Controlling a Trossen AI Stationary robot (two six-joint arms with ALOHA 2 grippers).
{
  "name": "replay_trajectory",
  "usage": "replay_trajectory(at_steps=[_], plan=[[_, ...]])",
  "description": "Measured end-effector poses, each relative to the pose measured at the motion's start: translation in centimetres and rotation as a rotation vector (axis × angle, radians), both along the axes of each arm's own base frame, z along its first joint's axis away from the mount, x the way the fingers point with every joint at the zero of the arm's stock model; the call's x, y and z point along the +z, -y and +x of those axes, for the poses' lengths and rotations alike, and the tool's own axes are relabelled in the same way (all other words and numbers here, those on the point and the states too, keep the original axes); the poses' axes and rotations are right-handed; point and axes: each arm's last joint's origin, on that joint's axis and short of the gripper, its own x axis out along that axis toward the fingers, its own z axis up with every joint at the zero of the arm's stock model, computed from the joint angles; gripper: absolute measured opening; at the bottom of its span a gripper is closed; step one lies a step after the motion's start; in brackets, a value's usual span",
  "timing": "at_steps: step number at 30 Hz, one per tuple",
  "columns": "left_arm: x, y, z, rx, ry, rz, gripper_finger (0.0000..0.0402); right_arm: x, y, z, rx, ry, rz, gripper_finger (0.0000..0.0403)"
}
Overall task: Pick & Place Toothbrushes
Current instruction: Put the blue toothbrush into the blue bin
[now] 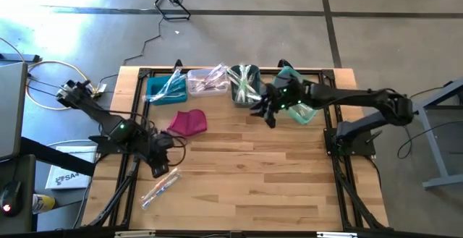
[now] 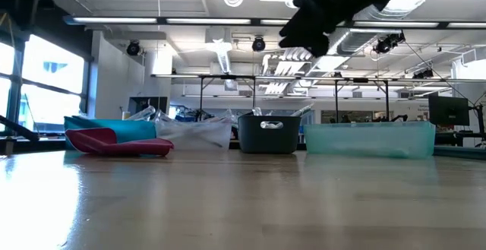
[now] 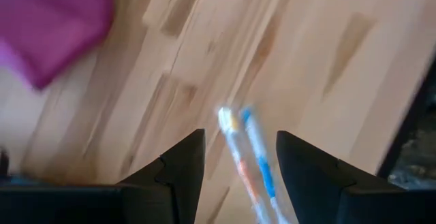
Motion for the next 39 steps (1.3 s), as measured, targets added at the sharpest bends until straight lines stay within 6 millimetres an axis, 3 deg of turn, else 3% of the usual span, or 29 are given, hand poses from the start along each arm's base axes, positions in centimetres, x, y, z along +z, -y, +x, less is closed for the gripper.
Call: replay_trajectory(at_steps=[6, 13, 39], plan=[[-3.0, 0.7, -1.1, 0.118, -0.102, -0.02, 0.0177, -1.6, -1.2, 2.7, 0.136, 0.053, -0.018, 0.0121], [-5.8, 1.0, -1.3, 0.215, -0.156, -0.093, 0.0177, -2.2, -2.3, 3.6, 0.191, 0.071, -0.022, 0.0121], [-5.0, 2.4, 0.5, 0.213, 0.043, -0.266, 0.0177, -1.9, -3.1, 3.8, 0.281, 0.123, -0.152, 0.0121]])
